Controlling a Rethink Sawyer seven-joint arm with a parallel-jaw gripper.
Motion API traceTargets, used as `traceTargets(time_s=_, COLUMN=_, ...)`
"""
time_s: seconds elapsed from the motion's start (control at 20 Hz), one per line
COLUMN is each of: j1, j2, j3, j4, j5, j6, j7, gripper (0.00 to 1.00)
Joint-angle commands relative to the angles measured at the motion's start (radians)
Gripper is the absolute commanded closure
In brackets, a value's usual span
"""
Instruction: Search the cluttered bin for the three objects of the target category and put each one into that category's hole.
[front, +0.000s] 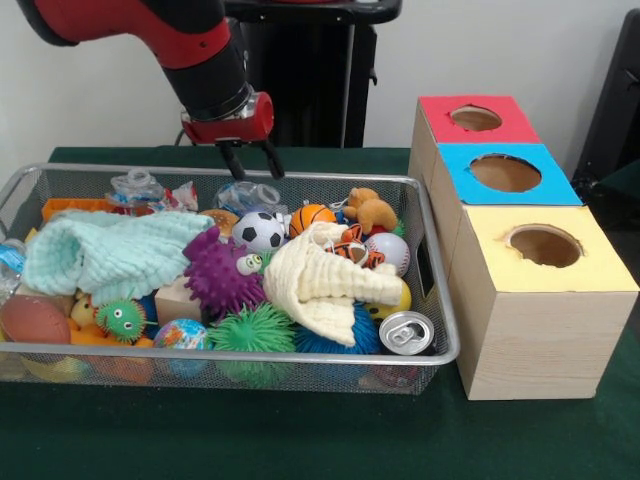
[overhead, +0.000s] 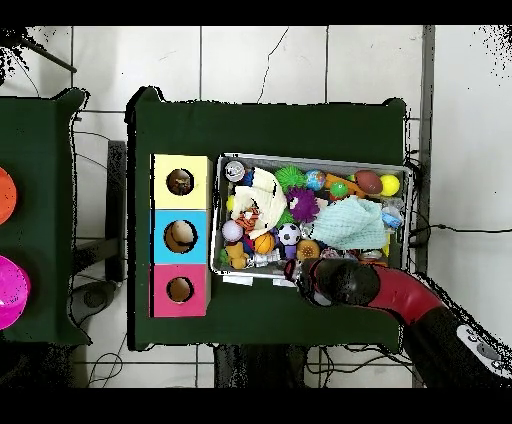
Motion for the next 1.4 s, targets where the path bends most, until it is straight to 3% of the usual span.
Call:
traceTargets(time_s=0.05, j1=0.016, j2=0.008, j3=0.056, j4=-0.165, j5=-0.099, j6=0.139, j7=-0.235, gripper=0.0)
traceTargets(time_s=0.4, j1=0.165, j2=-0.159, j3=-0.028, j4=-0.196, j5=-0.176, j6=0.224, j7=-0.123, gripper=0.0)
traceTargets(time_s=0.6, j1=0.213, j2=-0.221, j3=-0.055, j4=-0.207, j5=-0.202, j6=0.259, j7=-0.092, gripper=0.0)
traceTargets(time_s=0.9, j1=0.23, j2=-0.233, j3=-0.065, j4=-0.215, j5=-0.212, j6=0.259, j7=-0.076, gripper=0.0)
traceTargets(time_s=1.4, j1=0.228, j2=-0.201, j3=-0.036, j4=-0.253, j5=-0.209, j6=0.257, j7=-0.131, gripper=0.0)
